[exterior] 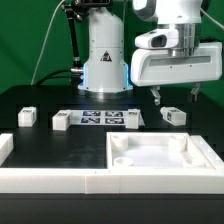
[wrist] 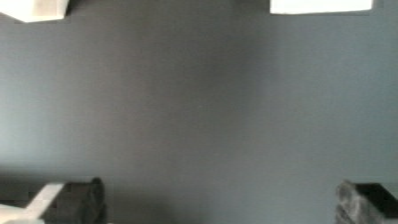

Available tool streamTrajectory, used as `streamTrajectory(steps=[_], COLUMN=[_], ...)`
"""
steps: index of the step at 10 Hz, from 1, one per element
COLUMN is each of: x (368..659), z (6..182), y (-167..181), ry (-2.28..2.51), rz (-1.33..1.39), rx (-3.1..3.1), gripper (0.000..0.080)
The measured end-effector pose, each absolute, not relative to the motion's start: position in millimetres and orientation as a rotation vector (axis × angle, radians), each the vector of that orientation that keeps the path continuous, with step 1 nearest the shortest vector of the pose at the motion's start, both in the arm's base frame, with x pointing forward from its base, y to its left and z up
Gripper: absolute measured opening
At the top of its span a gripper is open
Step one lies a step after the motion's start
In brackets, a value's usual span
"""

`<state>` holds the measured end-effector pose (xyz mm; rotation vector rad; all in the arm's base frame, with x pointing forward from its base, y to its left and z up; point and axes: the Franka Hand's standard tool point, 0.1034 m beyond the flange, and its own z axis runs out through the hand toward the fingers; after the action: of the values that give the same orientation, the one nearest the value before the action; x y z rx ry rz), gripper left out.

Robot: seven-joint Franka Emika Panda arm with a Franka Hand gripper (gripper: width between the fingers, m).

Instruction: Assemble one leg

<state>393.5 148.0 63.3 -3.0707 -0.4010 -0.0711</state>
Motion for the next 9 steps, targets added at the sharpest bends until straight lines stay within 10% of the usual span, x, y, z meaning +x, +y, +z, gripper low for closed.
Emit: streamTrajectory(steps=[9], x=[363.5], z=[57.5], y=[161.3], ry=[-0.524], rz=[0.375], rx=[-3.095], gripper=[0.0649])
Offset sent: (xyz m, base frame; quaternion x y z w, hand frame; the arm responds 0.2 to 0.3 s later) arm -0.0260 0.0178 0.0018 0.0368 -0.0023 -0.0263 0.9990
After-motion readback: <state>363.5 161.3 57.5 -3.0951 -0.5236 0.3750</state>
